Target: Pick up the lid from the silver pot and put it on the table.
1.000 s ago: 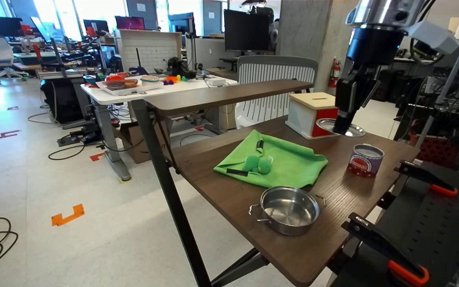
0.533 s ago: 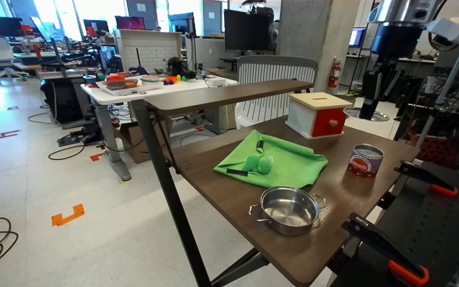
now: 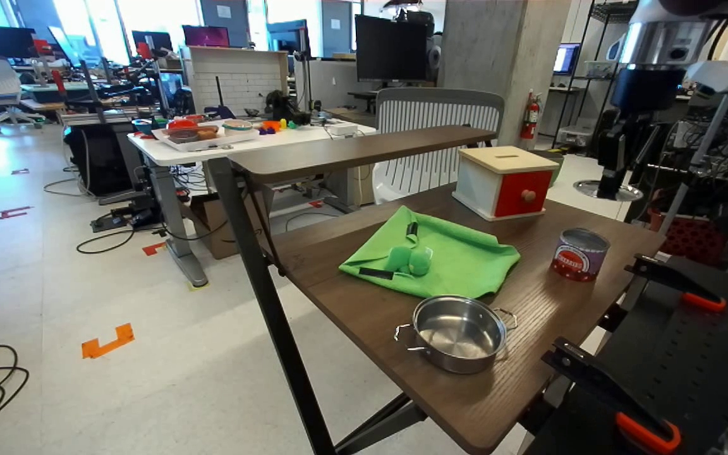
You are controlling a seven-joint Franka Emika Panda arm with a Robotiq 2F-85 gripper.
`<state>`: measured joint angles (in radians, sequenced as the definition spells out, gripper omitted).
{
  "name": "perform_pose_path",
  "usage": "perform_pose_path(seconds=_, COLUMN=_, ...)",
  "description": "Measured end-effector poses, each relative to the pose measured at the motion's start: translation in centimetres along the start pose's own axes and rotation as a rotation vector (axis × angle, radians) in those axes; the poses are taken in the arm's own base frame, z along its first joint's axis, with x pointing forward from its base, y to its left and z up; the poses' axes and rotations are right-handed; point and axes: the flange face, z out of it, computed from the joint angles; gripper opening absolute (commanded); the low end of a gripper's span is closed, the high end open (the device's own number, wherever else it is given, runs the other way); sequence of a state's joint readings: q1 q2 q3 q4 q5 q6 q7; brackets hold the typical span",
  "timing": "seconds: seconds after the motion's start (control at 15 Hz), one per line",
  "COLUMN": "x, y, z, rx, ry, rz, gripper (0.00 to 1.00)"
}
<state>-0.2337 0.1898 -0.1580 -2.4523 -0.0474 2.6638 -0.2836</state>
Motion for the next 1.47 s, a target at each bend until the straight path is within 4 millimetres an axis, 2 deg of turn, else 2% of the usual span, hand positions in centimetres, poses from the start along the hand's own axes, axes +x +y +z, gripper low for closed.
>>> perform_pose_path(seconds=0.27, x=0.4, y=2.4, z=3.8, rx=-0.009, ry=-0.034, rz=0.04, gripper=0.05)
perform_pose_path(seconds=0.53, x=0.9, y=3.9, z=7.8, rx=-0.005, ry=-0.077, rz=0.074, gripper=0.05)
perform_pose_path(seconds=0.6, x=1.0, y=4.1, z=8.6, rx=-0.002, ry=-0.085, rz=0.081, gripper=0.45)
perform_pose_path(seconds=0.67, x=1.2, y=4.3, z=9.4, rx=0.001, ry=-0.092, rz=0.088, gripper=0.46)
perform_pose_path(seconds=0.87, x=1.8, y=4.7, z=10.5, rx=0.006, ry=-0.097, rz=0.096, gripper=0.66)
perform_pose_path(seconds=1.07, x=2.4, y=4.6, z=10.0, rx=0.005, ry=-0.083, rz=0.093, gripper=0.89)
perform_pose_path(seconds=1.2, x=2.8, y=4.0, z=8.7, rx=0.014, ry=-0.058, rz=0.084, gripper=1.0)
perform_pose_path(seconds=1.47, x=1.9, y=1.1, z=2.3, rx=0.088, ry=0.05, rz=0.013, gripper=1.0)
